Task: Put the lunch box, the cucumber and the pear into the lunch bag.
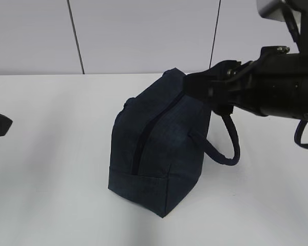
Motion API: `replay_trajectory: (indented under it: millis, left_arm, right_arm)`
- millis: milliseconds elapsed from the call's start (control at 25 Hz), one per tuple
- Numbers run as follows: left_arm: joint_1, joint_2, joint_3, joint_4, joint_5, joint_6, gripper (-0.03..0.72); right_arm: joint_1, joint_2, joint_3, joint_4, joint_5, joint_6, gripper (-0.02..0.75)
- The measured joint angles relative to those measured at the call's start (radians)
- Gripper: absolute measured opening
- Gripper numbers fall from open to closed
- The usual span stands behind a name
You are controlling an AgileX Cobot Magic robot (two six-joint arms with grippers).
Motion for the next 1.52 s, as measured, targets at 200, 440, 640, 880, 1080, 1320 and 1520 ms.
replay_trajectory:
  millis: [200, 440, 640, 880, 1080, 1320, 1520]
  left_arm:
    - [0.0, -0.119, 0.0, 0.054, 0.123, -0.07, 0.283]
    - [0.0, -0.302, 0.0, 0.144, 0.323, -0.244, 0.281]
    - [0.0, -0.534, 0.026, 0.186, 0.388, -0.324, 0.265]
    - [0.0, -0.786, 0.144, 0.191, 0.433, -0.332, 0.249]
    - [0.0, -0.947, 0.254, 0.135, 0.415, -0.333, 0.246]
    - [0.0, -0.968, 0.294, 0.128, 0.326, -0.334, 0.241]
    - [-0.001, -0.968, 0.294, 0.131, 0.322, -0.334, 0.239]
  right_arm:
    - [0.004, -0.03, 0.0, -0.793, 0.265, 0.755, 0.454]
    - [0.006, -0.17, 0.005, -1.709, 0.549, 1.5, 0.412]
    - [0.006, -0.519, 0.033, -1.922, 0.667, 1.631, 0.406]
    - [0.006, -0.722, 0.043, -1.991, 0.88, 1.639, 0.405]
    - [0.006, -0.841, 0.078, -1.991, 0.907, 1.615, 0.405]
    - [0.006, -0.991, 0.2, -1.981, 0.918, 1.598, 0.405]
    - [0.006, -1.134, 0.205, -1.976, 0.916, 1.593, 0.405]
